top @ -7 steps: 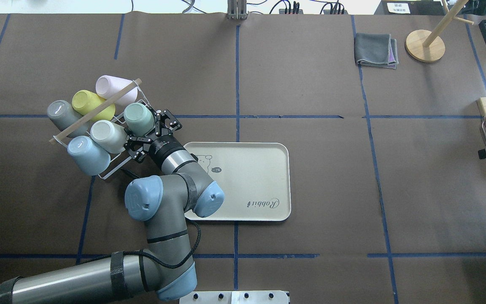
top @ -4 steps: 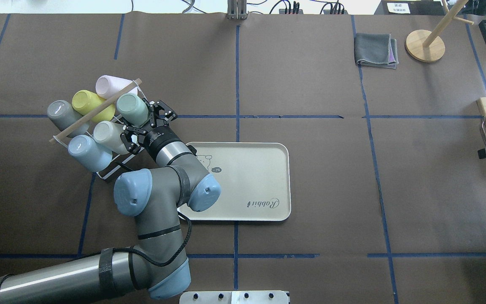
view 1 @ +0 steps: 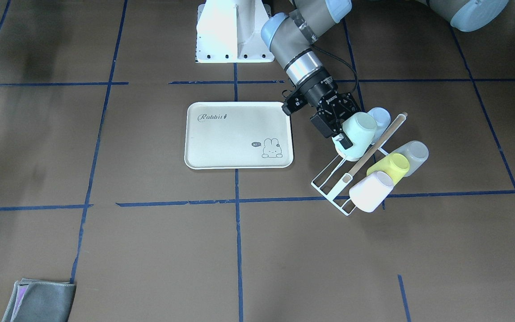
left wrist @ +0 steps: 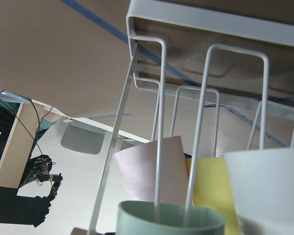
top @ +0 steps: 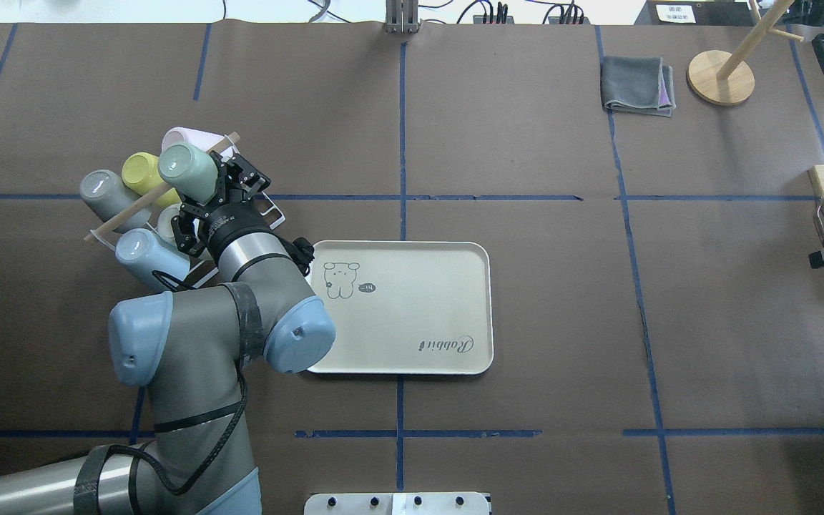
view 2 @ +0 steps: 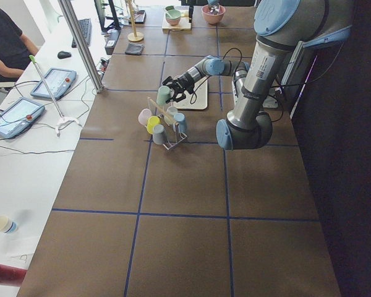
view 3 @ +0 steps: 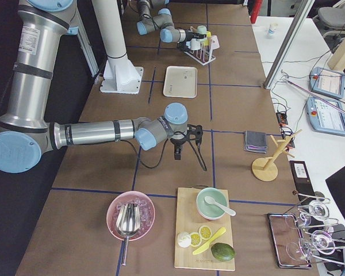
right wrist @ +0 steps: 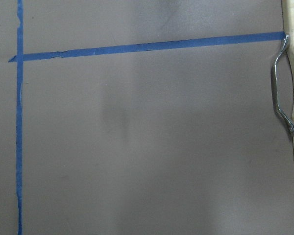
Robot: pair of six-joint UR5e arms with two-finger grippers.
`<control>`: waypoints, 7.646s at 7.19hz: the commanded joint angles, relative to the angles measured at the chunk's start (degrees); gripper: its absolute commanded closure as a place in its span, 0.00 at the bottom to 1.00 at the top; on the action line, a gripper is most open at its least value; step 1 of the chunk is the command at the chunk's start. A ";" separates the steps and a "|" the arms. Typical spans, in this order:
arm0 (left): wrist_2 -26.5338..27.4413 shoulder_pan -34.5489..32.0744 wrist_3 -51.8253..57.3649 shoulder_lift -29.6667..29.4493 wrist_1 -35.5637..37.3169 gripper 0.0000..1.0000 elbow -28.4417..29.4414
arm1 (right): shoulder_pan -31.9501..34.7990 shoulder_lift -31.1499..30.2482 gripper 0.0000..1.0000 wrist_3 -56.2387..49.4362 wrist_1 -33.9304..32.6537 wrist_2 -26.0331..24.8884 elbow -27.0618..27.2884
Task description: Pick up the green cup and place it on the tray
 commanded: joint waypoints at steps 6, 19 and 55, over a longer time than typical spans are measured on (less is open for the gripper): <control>-19.65 0.57 -42.68 0.40 -23.90 0.42 -17.75 | 0.08 0.54 0.00 -0.33 0.18 -0.27 0.13; -13.72 11.29 -80.50 0.41 -97.72 0.28 22.24 | 0.26 0.81 0.00 -0.33 0.18 -0.54 -0.40; -53.98 -27.49 -70.56 21.13 -81.41 0.00 1.15 | 8.78 0.54 0.00 -13.77 -0.53 -0.63 -4.62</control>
